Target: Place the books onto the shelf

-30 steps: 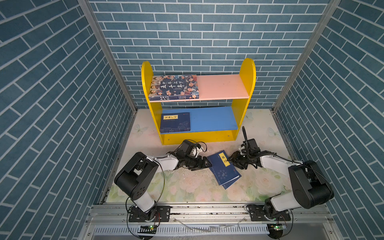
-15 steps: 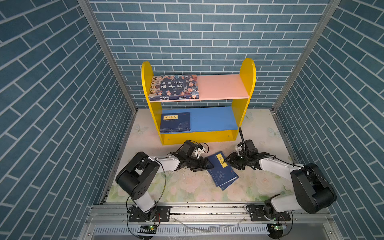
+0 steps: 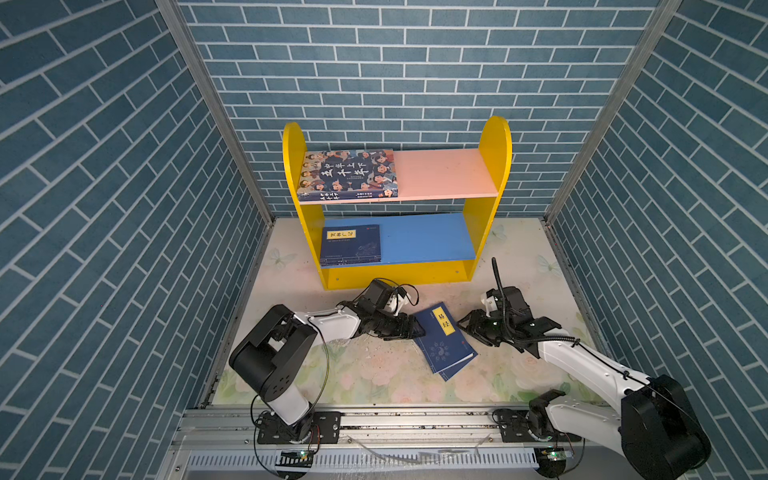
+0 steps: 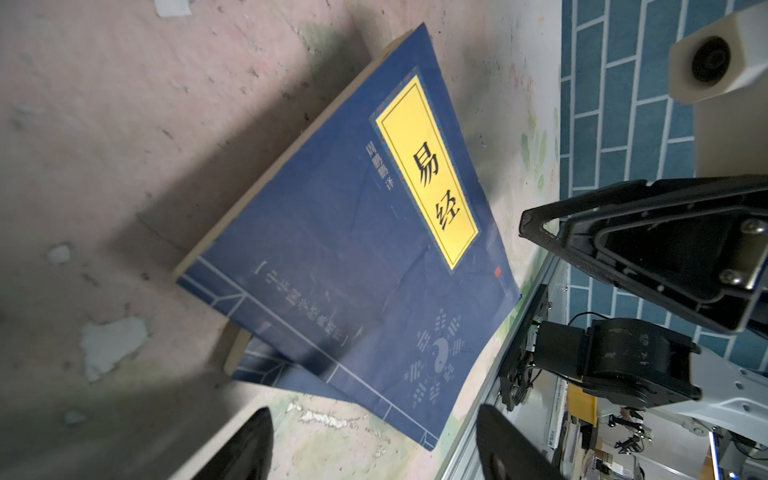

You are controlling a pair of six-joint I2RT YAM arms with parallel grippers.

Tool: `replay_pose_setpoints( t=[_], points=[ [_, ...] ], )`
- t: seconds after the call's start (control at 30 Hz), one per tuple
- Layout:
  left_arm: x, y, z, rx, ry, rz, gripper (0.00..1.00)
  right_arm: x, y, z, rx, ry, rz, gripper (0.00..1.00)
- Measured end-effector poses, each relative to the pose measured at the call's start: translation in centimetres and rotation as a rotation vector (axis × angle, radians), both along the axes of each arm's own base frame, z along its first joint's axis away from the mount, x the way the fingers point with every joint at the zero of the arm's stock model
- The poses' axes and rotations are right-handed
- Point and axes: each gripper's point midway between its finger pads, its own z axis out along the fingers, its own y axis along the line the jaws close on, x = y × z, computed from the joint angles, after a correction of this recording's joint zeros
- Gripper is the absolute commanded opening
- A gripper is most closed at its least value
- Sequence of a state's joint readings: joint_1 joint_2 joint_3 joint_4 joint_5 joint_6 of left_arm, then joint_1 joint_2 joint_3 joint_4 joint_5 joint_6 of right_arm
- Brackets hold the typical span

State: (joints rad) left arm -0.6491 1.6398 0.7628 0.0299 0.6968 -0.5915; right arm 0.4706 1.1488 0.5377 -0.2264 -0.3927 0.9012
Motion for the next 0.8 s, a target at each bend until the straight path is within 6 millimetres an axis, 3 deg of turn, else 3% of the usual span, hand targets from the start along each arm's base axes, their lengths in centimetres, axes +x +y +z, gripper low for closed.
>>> replay_pose_setpoints(
  t=[0.2,0.43,0.8],
  points=[
    [1.6,0.6,0.2,0.008,-0.036,0.023,0.78,-0.1,0.0,-1.7,-0.020,0.044,-0.013,0.49],
    [2.2,0.7,-1.4,0.032,-0.016,0.031,0.78,-0.1,0.0,-3.6,-0.045,0.085,-0.012,0.48],
    [3.6,-0.3,-1.2,0.007,-0.055,0.031,0.77,0.5,0.6,-4.6,-0.049,0.103,-0.003,0.43]
  ],
)
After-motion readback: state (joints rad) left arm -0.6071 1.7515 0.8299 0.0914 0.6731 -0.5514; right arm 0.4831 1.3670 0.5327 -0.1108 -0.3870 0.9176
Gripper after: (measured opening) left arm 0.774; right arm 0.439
